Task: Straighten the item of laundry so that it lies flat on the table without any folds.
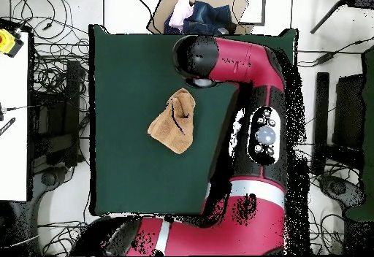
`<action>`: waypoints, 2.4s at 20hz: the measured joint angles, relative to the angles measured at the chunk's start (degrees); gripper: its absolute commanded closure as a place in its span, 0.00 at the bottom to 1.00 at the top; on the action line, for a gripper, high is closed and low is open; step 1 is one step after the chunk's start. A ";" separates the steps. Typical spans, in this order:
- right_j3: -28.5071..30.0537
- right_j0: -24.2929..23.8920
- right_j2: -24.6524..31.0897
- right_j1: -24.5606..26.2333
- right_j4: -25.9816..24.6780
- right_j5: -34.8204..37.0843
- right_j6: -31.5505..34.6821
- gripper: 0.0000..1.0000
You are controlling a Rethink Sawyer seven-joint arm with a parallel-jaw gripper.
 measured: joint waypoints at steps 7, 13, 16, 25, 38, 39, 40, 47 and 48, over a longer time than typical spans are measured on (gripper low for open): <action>-0.04 4.39 -3.58 0.07 -4.39 6.15 0.00 0.00; -0.04 6.09 -4.72 0.00 -7.33 11.85 0.00 0.00; -0.04 6.27 -4.74 -0.09 -9.02 14.41 0.00 0.00; -0.04 4.97 -4.71 -0.11 -10.62 15.38 0.00 0.00; -2.29 4.50 -4.93 1.94 -14.72 18.34 0.00 0.00; -2.61 4.63 -4.99 2.19 -15.30 18.93 0.00 0.00; -3.30 4.93 -5.16 2.75 -16.47 20.23 0.00 0.00; -7.45 6.26 -6.22 6.69 -21.02 26.92 0.00 0.00; -8.92 6.26 -6.24 7.89 -21.31 28.27 0.00 0.00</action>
